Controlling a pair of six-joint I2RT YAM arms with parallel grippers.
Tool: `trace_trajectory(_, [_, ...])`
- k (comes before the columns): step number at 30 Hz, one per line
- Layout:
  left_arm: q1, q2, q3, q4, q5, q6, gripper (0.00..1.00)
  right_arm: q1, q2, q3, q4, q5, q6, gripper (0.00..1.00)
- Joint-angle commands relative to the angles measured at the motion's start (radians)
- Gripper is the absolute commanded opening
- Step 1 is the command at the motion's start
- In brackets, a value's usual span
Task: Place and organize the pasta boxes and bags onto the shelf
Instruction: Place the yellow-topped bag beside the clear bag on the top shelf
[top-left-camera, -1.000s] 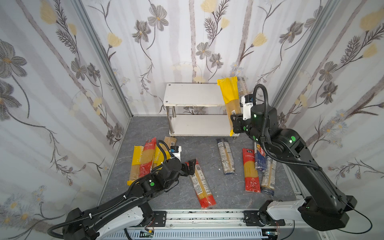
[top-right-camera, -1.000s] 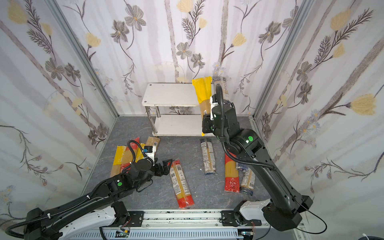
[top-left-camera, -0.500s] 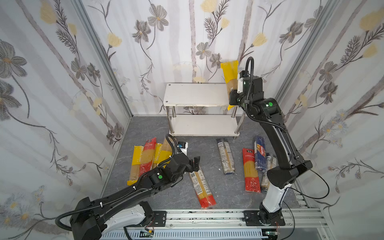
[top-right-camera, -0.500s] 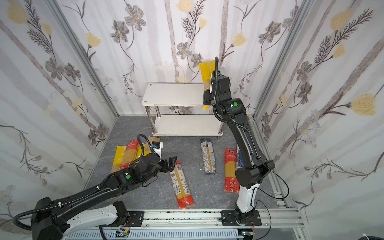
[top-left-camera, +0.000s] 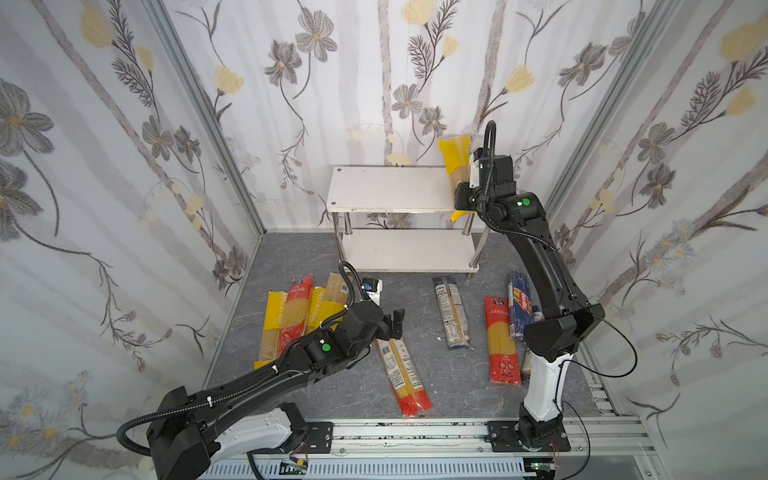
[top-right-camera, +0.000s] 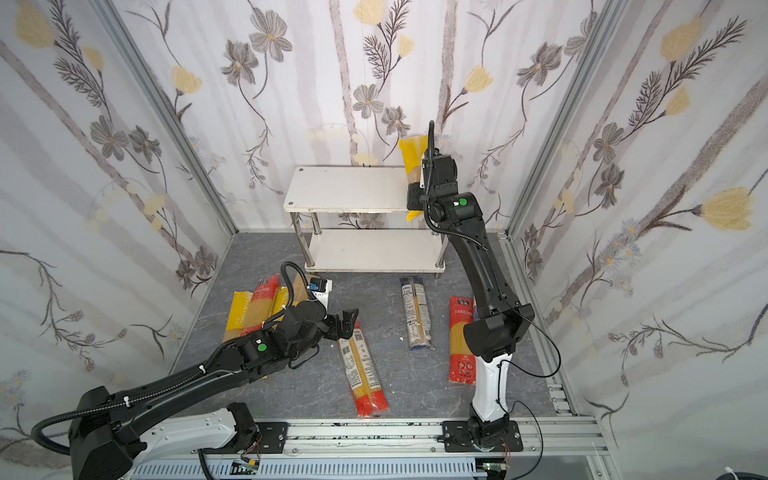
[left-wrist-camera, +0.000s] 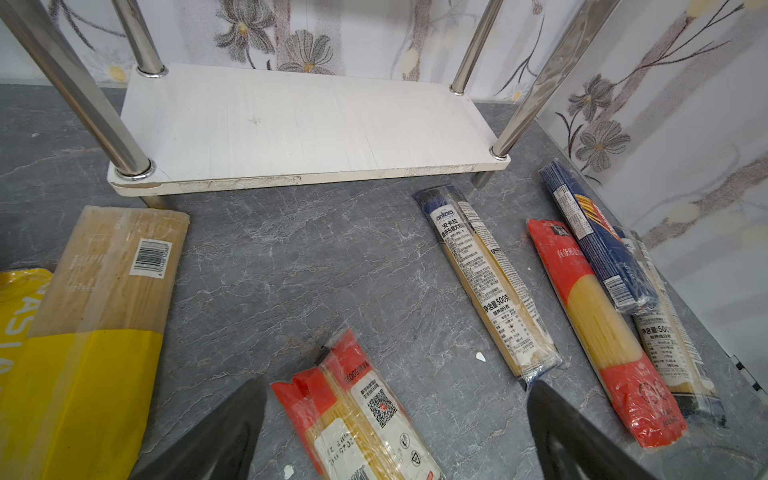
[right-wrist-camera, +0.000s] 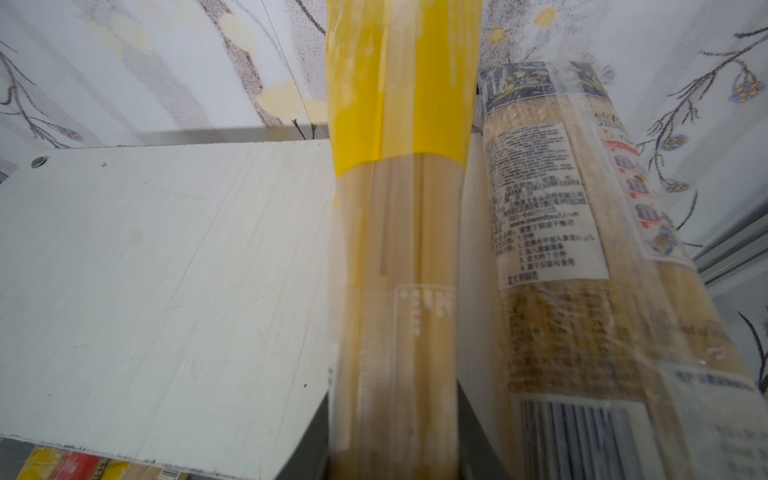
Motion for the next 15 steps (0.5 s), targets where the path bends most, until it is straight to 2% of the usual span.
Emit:
trace_trajectory(1, [0.001,-0.009,0.009,0.024,-0.019,0.014,1.0,-0.002,0.01,0.011,0.125,0.008,0.014,0.29])
trace_trajectory(15, [0.0,-0.089,-0.031,0.024,-0.024,0.001,1.0,0.02,-0.022,0.011,0.107,0.043,0.056,0.77])
